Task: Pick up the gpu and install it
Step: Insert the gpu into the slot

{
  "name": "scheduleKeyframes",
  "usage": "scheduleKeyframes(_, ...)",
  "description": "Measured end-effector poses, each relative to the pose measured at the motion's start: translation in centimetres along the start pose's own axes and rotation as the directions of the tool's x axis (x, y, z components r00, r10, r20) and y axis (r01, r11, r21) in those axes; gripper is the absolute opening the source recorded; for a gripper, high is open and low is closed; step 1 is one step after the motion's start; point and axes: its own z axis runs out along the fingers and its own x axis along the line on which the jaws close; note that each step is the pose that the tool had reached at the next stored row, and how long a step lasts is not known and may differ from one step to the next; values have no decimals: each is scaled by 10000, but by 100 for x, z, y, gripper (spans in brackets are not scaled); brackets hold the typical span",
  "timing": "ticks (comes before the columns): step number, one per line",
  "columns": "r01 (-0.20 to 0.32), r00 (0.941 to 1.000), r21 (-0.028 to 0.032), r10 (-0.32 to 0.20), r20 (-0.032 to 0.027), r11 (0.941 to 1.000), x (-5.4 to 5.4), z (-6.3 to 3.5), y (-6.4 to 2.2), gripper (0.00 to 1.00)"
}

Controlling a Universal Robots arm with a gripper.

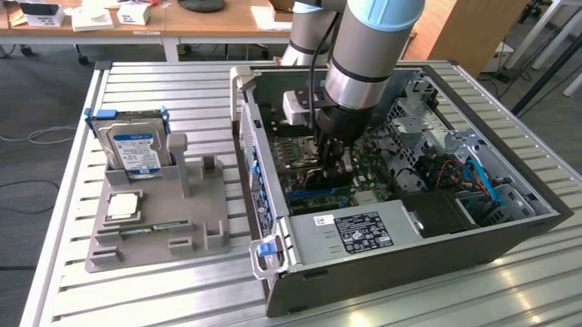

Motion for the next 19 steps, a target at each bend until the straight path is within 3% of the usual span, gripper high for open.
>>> scheduleKeyframes(19,-1,10000,1,1,2,10000,21,12,3,27)
